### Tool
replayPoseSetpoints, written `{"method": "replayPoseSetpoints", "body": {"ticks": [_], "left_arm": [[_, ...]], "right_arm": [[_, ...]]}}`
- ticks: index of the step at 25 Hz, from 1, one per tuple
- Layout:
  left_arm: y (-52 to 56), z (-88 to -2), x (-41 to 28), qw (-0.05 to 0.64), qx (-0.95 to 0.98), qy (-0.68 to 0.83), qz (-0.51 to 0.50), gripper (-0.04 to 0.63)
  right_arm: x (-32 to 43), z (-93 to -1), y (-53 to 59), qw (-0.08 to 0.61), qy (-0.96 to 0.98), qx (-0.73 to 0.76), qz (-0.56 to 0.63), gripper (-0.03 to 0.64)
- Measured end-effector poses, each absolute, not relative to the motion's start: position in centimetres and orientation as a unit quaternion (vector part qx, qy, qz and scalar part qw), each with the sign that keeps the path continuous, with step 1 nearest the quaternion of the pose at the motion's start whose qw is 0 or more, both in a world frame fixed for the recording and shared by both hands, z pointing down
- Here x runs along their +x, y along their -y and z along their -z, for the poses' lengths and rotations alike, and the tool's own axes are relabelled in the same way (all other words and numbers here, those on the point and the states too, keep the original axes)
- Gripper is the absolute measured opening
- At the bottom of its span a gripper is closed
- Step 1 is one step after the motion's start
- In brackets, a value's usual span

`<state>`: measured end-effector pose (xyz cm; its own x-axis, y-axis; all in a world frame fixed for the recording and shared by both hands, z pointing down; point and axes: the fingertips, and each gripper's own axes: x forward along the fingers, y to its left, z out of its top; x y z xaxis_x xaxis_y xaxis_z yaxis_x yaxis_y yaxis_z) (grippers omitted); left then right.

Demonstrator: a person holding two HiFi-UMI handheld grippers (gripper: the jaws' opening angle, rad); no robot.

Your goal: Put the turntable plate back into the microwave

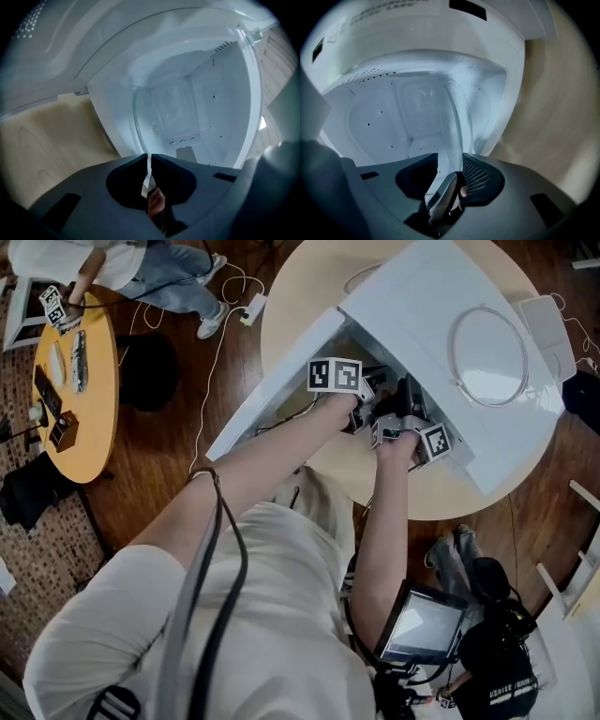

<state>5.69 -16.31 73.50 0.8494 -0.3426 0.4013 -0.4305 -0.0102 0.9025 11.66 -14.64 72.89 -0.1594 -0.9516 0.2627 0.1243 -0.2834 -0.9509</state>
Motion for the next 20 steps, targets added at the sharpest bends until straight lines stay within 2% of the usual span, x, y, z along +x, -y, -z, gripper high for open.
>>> {"method": "replayPoseSetpoints", "body": {"ticks": [20], "left_arm": [[19.1, -73.4, 6.2, 0.638, 0.708, 0.301, -0.011, 0.011]], "right_arm": [[11.8, -71.4, 14.1, 0.410, -0.449, -0.501, 0.615, 0.147]]}}
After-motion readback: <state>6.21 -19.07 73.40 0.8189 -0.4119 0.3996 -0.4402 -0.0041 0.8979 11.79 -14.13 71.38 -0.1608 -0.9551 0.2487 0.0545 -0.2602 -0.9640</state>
